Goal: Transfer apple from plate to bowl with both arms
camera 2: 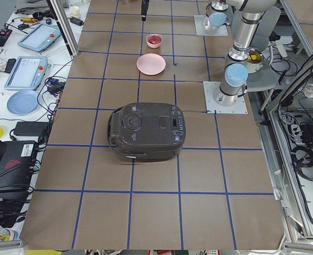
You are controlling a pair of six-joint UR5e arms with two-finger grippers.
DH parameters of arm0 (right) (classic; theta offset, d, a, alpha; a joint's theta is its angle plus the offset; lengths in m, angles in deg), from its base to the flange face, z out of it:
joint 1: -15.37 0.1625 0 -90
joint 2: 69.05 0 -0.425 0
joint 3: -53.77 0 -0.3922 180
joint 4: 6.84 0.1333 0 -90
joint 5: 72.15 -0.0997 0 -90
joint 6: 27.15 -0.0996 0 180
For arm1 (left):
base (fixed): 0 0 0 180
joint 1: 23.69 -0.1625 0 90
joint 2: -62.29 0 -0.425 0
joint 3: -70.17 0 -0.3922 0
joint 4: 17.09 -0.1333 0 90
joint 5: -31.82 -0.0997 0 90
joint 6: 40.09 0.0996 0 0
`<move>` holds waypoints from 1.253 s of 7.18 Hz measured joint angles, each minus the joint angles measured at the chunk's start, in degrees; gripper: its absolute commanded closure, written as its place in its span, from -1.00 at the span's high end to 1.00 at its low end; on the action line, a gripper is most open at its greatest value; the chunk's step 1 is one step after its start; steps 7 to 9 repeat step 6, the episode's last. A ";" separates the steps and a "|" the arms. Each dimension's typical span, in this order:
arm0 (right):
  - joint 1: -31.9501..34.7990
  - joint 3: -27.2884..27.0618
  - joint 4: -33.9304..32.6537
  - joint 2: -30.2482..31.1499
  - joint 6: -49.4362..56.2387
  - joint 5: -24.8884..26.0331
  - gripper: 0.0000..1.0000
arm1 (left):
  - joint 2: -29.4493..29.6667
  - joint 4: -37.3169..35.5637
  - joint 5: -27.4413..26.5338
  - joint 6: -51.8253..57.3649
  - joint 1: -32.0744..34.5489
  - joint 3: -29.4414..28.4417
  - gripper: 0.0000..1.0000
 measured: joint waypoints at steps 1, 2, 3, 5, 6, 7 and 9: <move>0.67 0.09 -0.05 0.41 -0.02 -0.36 1.00 | -2.06 -1.17 0.03 2.78 -2.19 2.84 1.00; 0.99 0.12 -0.07 1.07 0.11 -0.57 1.00 | -3.57 -5.26 0.06 4.44 -3.48 6.07 1.00; 1.23 0.04 -0.08 1.60 0.24 -0.73 1.00 | -4.40 -10.29 -0.07 5.19 -4.25 8.79 1.00; 1.38 0.01 -0.08 1.78 0.21 -0.91 1.00 | -5.50 -12.89 -0.48 5.48 -4.62 10.67 1.00; 1.41 -0.04 -0.09 1.81 0.33 -0.74 1.00 | -5.86 -11.78 -0.55 5.49 -4.64 10.71 1.00; 1.41 -0.04 -0.09 1.81 0.33 -0.74 1.00 | -5.86 -11.78 -0.55 5.49 -4.64 10.71 1.00; 1.41 -0.04 -0.09 1.81 0.33 -0.74 1.00 | -5.86 -11.78 -0.55 5.49 -4.64 10.71 1.00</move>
